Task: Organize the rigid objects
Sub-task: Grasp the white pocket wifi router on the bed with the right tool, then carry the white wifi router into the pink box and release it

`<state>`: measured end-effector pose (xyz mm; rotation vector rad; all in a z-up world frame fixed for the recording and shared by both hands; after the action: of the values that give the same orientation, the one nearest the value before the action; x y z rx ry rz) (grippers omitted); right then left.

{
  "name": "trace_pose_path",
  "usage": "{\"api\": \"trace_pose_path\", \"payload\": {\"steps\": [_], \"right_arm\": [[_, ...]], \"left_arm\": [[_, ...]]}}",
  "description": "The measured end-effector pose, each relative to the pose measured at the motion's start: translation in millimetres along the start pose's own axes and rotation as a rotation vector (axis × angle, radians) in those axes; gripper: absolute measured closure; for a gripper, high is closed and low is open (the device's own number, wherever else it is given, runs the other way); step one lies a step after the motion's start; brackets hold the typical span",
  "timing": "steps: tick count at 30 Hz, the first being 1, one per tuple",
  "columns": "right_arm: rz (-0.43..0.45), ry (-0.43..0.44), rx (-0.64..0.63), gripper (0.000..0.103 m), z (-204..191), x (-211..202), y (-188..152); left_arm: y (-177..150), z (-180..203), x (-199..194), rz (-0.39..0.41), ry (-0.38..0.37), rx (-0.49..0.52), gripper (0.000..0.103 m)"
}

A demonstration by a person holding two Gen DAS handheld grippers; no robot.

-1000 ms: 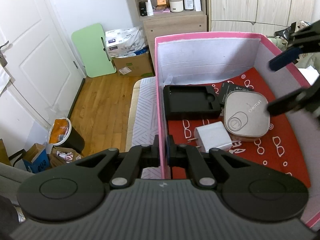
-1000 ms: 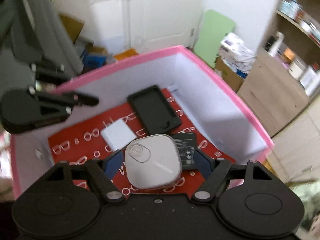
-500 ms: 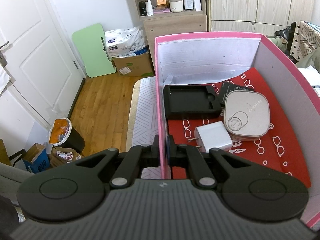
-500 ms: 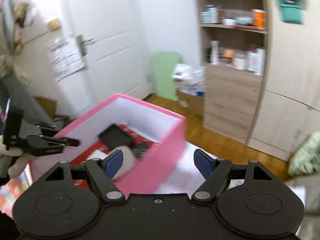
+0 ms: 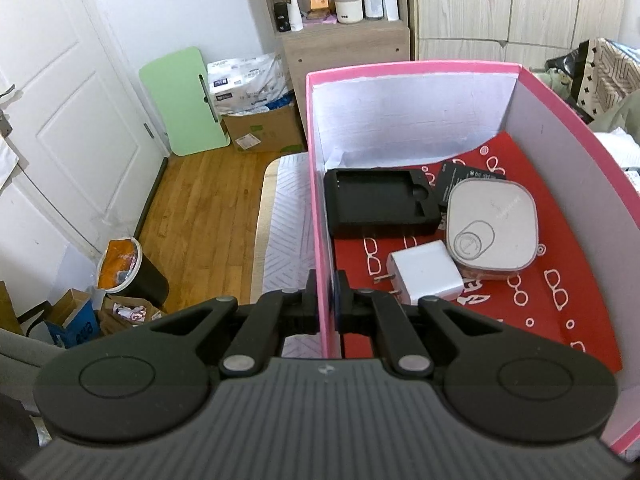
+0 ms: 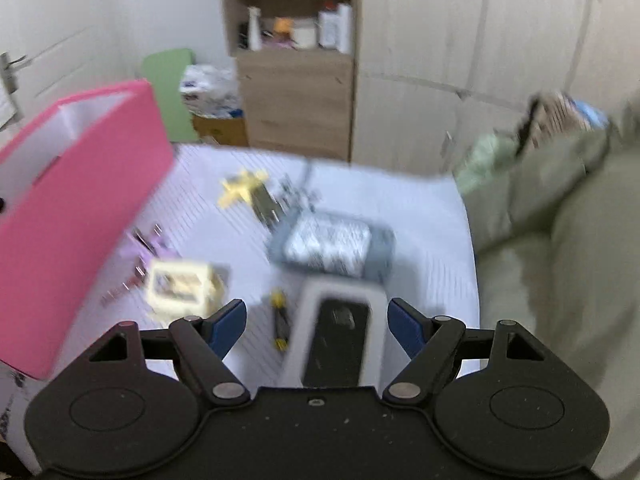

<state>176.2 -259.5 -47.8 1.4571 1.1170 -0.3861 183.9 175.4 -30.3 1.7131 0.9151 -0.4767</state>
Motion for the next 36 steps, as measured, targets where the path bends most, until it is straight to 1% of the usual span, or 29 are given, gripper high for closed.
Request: {"api": "trace_pose_path", "payload": {"steps": [3,4,5,6,10,12,13,14,15,16,18,19,23,25,27,29,33,36], "right_arm": [[-0.017,-0.044,0.018,0.025,6,13,-16],[0.001,-0.038,0.013,0.026,6,11,-18],[0.010,-0.020,0.010,0.033,6,10,-20],[0.010,-0.002,0.006,0.036,7,8,-20],[-0.002,0.030,0.007,0.036,12,2,-24],[-0.005,0.039,-0.011,0.034,12,2,-25],[-0.006,0.030,-0.031,0.032,11,5,-24],[-0.003,0.028,-0.031,0.026,10,7,-22],[0.009,0.036,-0.025,0.024,12,9,-21],[0.027,0.036,-0.033,0.024,13,11,-21],[0.053,0.032,-0.038,0.033,15,10,-20],[0.054,0.036,-0.031,0.036,16,10,-19],[0.059,0.041,0.000,0.036,18,7,-19],[0.067,0.052,0.008,0.036,17,3,-20],[0.079,0.066,0.011,0.036,14,-3,-23],[0.091,0.065,0.017,0.036,13,-7,-27],[0.119,0.080,0.038,0.036,15,-16,-32],[0.142,0.096,0.024,0.036,15,-24,-30]], "left_arm": [[-1,1,-1,0.002,0.012,-0.004,0.097],[-1,1,-2,0.005,0.015,0.001,0.097],[-2,2,-2,0.008,0.020,0.005,0.097],[-2,2,-2,0.008,0.023,0.007,0.097],[-1,-1,-3,0.012,0.014,-0.004,0.097],[-1,0,-4,0.030,0.015,0.002,0.097],[-2,-1,-5,0.034,0.013,-0.003,0.097],[-2,-2,-4,0.032,0.007,-0.006,0.097],[-2,-3,-4,0.031,-0.002,-0.009,0.097],[-2,-3,-4,0.029,-0.007,-0.014,0.097],[-2,-3,-3,0.026,-0.003,-0.009,0.097],[-2,-2,-4,0.028,0.001,-0.002,0.097],[-1,-3,-3,0.026,-0.004,-0.013,0.097],[-1,-3,-4,0.029,0.009,-0.015,0.097],[-1,0,-6,0.041,0.025,0.004,0.097],[-1,2,-6,0.043,0.036,0.014,0.096],[-1,1,-6,0.038,0.039,0.005,0.096],[-1,-1,-5,0.013,0.041,-0.003,0.094]]}}
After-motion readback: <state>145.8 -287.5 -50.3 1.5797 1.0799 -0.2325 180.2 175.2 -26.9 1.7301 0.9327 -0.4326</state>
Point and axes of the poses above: each gripper's, at about its wrist camera, not at the fingertips, and x roughly the way its jaws point, z to its right, y to its top, the point moved 2 cm from there along x, roughly the way its jaws point, and after that the axes turned 15 degrees about y, right-handed, at the moved point
